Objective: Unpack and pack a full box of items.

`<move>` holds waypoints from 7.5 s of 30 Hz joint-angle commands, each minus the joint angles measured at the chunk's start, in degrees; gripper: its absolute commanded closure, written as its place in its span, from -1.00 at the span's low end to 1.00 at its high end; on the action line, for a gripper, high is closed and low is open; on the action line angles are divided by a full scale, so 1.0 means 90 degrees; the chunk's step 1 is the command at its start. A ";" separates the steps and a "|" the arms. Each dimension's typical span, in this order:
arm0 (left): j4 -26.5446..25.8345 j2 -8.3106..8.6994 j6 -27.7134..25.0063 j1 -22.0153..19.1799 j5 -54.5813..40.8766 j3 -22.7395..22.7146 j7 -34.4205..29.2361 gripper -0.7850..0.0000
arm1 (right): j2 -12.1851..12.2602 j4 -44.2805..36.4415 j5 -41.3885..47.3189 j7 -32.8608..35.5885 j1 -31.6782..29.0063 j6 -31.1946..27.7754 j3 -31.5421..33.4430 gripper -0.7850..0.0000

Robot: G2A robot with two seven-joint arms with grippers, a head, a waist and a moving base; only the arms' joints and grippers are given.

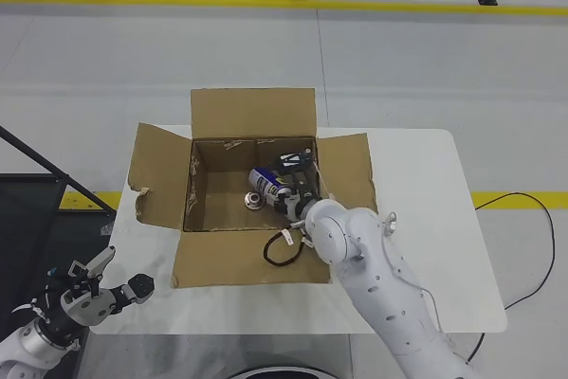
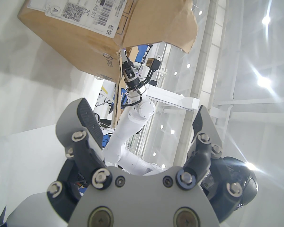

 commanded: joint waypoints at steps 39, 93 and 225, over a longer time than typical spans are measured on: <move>0.0000 0.0000 0.0000 0.0000 0.0000 0.0000 0.0000 -1.00 | -0.0092 0.0133 -0.0447 0.0792 0.0185 -0.0222 -0.0083 -0.65; -0.0230 0.0015 0.0066 -0.0251 0.0479 0.0773 0.0006 -1.00 | 0.0374 -0.3316 -0.0889 0.0944 -0.1852 0.0527 0.3334 -1.00; 0.0115 0.0093 -0.0693 -0.0009 0.0202 0.0618 0.0361 -1.00 | 0.0269 -0.1404 0.1983 -0.0051 0.0324 0.0606 0.0945 1.00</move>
